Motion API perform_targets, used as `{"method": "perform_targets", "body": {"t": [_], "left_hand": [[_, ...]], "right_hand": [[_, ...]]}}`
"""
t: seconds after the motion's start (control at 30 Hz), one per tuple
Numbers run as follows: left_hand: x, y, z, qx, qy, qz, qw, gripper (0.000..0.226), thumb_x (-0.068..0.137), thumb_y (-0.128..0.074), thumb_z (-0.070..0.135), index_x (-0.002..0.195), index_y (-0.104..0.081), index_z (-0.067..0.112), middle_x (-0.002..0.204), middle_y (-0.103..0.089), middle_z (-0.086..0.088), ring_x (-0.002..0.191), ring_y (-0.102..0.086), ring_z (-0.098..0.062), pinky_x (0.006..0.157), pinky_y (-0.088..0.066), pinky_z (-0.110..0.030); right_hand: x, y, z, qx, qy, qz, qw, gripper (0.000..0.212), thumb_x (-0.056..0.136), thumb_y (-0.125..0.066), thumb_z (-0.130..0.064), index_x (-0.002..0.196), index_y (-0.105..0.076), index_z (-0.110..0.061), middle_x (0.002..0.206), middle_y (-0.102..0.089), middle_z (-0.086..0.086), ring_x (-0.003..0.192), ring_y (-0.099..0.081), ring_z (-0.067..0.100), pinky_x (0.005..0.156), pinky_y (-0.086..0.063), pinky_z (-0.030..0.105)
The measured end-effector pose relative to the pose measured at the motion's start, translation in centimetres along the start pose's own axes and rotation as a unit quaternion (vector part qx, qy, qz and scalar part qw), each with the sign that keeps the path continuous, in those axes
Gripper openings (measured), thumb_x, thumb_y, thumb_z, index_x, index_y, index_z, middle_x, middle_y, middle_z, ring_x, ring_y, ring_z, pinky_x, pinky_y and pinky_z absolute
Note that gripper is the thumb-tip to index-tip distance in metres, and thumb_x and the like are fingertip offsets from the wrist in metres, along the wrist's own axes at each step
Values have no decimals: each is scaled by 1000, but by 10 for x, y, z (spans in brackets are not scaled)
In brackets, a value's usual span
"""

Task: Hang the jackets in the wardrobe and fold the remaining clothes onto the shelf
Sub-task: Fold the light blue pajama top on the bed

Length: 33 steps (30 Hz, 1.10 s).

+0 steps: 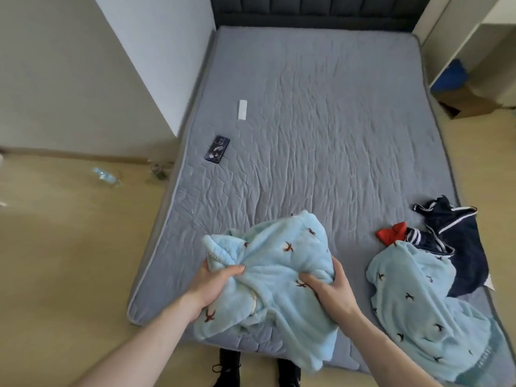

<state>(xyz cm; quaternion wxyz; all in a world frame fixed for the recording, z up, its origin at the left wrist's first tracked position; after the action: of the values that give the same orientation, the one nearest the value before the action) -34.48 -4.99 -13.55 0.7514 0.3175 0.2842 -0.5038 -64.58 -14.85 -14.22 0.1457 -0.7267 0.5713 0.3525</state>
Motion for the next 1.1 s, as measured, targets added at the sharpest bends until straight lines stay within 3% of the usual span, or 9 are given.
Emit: {"method": "perform_targets", "body": {"t": [0.17,0.37,0.47,0.63,0.77,0.9,1.1], "left_hand": [[-94,69,27,-48,-51,81,994,43,56,-86,63,94,-66,62,94,-75,26,80,-72,2,74,-57,-31],[-183,177,25,-131,-76,176,973,55,57,-87,60,105,-70,40,95,-76,21,81,-74,-2,75,-59,-32],[-225,241,18,-165,-102,223,955,51,61,-86,60,105,-70,40,96,-77,18,82,-75,-3,71,-58,-30],[-289,354,-9,-219,-126,291,923,50,63,-86,58,107,-72,38,98,-78,15,86,-76,-8,80,-60,-37],[-339,445,-37,-241,-134,346,897,49,62,-85,60,104,-70,39,94,-78,17,80,-75,-6,72,-58,-32],[-382,524,-60,-244,-140,401,872,57,57,-84,67,105,-68,41,91,-76,24,75,-74,-1,67,-56,-28],[-422,618,-87,-278,-128,448,840,66,53,-87,66,108,-71,34,90,-78,17,75,-75,-6,67,-58,-29]], "right_hand": [[-66,-41,-75,-43,54,-60,996,75,64,-88,-57,128,-49,-54,110,-73,-15,94,-74,11,85,-62,41],[-129,-139,-162,-124,126,-148,973,79,64,-86,-57,133,-50,-46,114,-72,-11,98,-73,15,89,-61,45],[-161,-208,-203,-167,169,-192,952,77,64,-86,-59,131,-51,-45,115,-71,-10,100,-71,17,91,-59,46],[-226,-340,-255,-219,245,-251,910,72,65,-83,-60,128,-51,-48,113,-70,-12,100,-69,17,91,-58,47],[-282,-446,-276,-237,285,-298,880,72,61,-82,-64,125,-54,-45,110,-72,-12,98,-71,16,90,-59,46],[-334,-531,-293,-243,318,-330,855,60,60,-82,-65,111,-58,-46,101,-74,-16,91,-72,10,84,-61,41],[-395,-639,-325,-277,358,-370,811,79,59,-80,-67,128,-54,-39,115,-69,-11,103,-68,15,92,-57,43]]}}
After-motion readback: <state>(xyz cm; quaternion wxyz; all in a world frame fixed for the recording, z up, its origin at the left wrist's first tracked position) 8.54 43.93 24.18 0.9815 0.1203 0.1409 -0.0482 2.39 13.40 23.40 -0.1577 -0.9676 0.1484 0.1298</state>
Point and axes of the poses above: each hand's wrist, its own x-axis towards the middle knuckle, its own y-axis out of the back of the hand, z = x × y, the point moved 10 cm from there along x, towards the middle knuckle
